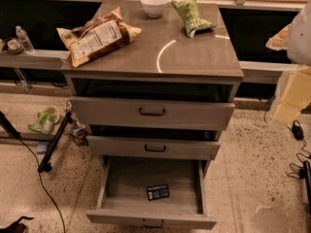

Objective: Pick rxbar blueberry from bottom drawer and place on counter

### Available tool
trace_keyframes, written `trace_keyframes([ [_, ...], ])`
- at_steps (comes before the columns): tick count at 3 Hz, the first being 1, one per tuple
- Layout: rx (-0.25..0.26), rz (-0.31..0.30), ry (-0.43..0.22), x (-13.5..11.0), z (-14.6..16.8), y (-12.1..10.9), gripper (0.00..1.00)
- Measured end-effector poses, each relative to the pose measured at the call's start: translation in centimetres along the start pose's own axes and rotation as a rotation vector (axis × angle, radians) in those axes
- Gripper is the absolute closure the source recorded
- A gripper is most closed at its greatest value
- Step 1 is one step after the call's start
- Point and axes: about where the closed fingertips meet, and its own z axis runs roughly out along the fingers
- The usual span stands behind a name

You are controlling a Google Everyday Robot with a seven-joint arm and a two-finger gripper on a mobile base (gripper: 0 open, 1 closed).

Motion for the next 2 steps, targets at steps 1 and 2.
trace_keyframes([
  [1,0.012,-0.003,-0.006,-0.2,-0.1,-0.1,0.0],
  [2,0.004,0.004,-0.025,-1.2,2.3,0.3,0.0],
])
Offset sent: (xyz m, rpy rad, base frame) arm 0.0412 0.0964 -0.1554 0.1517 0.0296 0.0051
